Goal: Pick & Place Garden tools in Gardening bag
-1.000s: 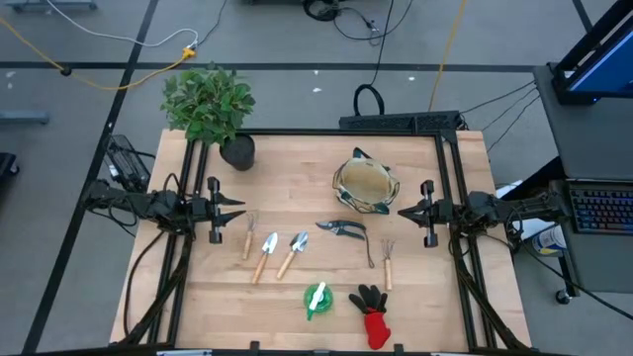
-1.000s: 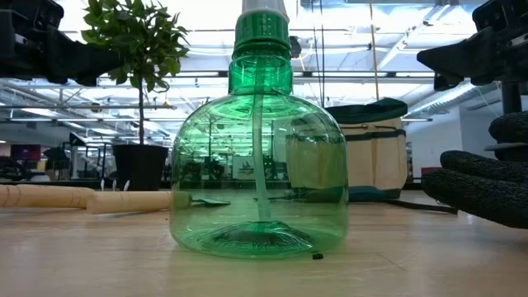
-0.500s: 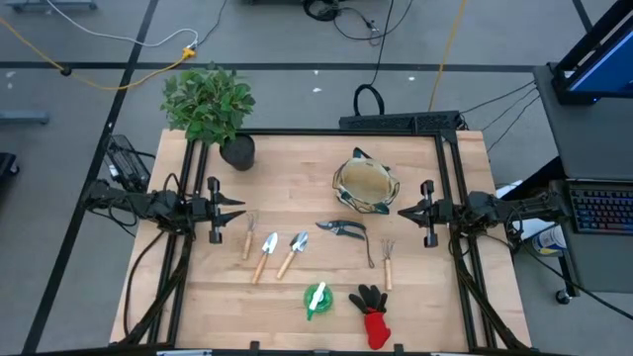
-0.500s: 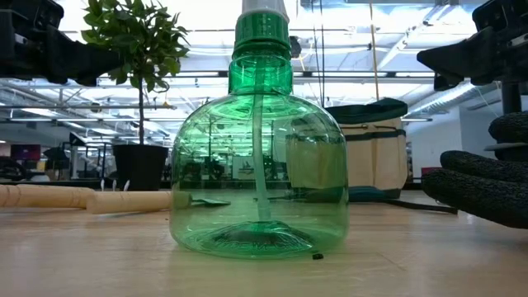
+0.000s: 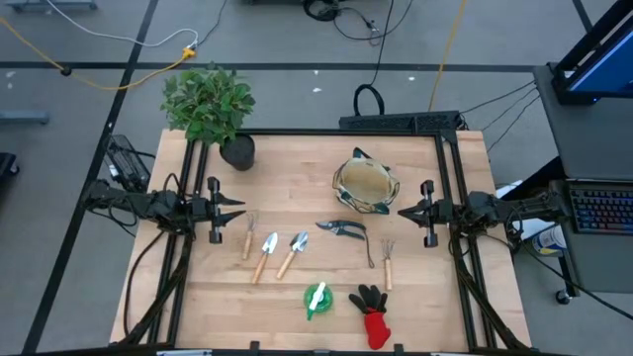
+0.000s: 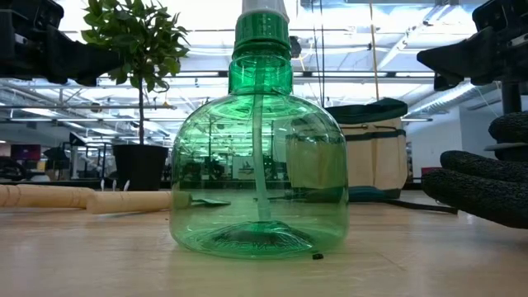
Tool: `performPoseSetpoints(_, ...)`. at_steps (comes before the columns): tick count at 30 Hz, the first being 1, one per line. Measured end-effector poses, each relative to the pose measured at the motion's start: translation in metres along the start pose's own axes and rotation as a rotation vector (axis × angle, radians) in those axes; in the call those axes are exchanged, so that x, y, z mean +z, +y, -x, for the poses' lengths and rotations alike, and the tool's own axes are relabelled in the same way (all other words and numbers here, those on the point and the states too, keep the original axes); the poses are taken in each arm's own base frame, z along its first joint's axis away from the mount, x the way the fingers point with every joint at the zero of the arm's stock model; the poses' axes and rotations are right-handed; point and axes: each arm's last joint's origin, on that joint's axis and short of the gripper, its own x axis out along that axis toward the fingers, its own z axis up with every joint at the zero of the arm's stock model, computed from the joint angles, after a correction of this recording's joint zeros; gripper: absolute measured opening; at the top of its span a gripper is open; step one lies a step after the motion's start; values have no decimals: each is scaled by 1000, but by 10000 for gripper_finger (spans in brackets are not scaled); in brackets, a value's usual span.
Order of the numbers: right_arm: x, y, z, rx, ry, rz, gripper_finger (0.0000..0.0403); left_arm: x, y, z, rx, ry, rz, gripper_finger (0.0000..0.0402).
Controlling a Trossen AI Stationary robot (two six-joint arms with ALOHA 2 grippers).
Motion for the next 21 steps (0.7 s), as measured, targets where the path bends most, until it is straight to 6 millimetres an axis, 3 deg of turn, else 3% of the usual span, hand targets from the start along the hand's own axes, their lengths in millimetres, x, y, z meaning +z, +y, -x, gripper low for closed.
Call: performPoseSetpoints(21, 5, -1, 0, -6, -47, 13, 0, 1, 0, 0, 2, -11, 14, 106)
